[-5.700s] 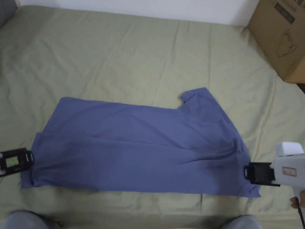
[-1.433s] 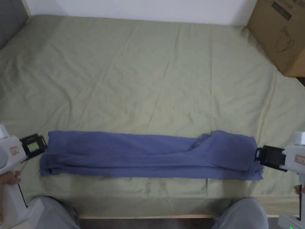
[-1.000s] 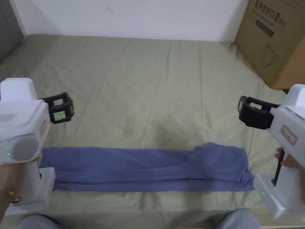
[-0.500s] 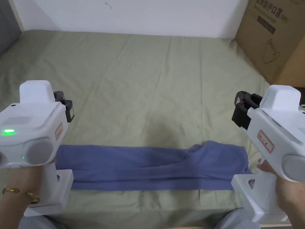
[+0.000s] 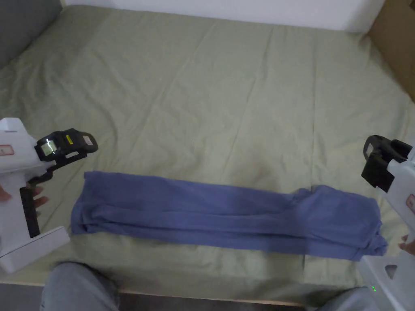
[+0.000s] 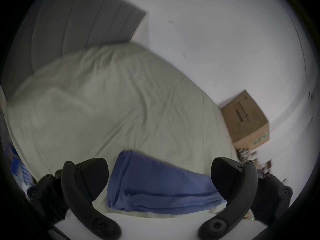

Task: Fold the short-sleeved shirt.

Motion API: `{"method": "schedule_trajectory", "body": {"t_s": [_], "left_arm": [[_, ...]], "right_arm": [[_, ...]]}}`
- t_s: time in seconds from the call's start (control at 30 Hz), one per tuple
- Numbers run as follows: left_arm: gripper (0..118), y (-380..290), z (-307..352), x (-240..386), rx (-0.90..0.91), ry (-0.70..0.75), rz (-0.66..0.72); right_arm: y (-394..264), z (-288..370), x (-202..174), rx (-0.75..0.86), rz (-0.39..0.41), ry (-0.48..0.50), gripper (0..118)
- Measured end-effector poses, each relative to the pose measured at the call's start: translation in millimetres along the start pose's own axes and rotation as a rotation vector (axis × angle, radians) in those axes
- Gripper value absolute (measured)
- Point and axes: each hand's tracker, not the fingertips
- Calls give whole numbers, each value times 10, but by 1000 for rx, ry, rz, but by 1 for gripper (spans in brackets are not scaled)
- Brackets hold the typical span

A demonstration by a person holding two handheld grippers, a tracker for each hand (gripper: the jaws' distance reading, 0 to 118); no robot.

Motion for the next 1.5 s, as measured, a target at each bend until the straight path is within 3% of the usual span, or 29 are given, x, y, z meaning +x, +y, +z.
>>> {"method": "schedule_trajectory", "body": {"t_s": [0.13, 0.2, 0.33, 0.43, 0.6, 0.73, 0.77, 0.8, 0.93, 1.03, 1.2, 1.37, 1.5], "left_arm": [[118, -16, -128, -511, -4, -19, 114], [118, -134, -183, -485, -59, 42, 152], [118, -386, -336, -469, -148, 64, 94], [117, -576, -473, -424, -227, -9, 100], [115, -582, -683, -314, -208, 84, -91], [93, -735, -738, -58, -187, 172, -179], [83, -772, -754, -10, -179, 237, -217], [60, -802, -773, 17, -178, 316, -258], [12, -841, -724, 121, -178, 316, -290], [6, -896, -754, 358, -166, 411, -384], [6, -1003, -510, 907, -82, 400, -485], [6, -1118, -198, 1583, -83, 231, -598], [6, -1282, -277, 1985, -152, 34, -553]], "right_arm": [[-22, -57, -40, -30, -5, -1, 0], [-30, -87, -54, -42, -3, -8, 0], [-35, -181, -59, -75, -8, -4, 0], [-27, -225, -84, -91, -7, 5, 0], [-31, -252, -103, -99, 18, 21, 0], [-103, -245, -165, -107, 28, 32, 0], [-127, -245, -169, -111, 29, 36, 0], [-153, -233, -178, -117, 26, 41, 0], [-245, -217, -164, -139, 18, 53, 0], [-285, -196, -116, -145, -2, 57, 0], [-287, -98, -5, -131, -21, 46, 0], [-247, 48, 145, -97, -39, 17, 0], [-242, 142, 258, -75, -69, -3, 0]]}}
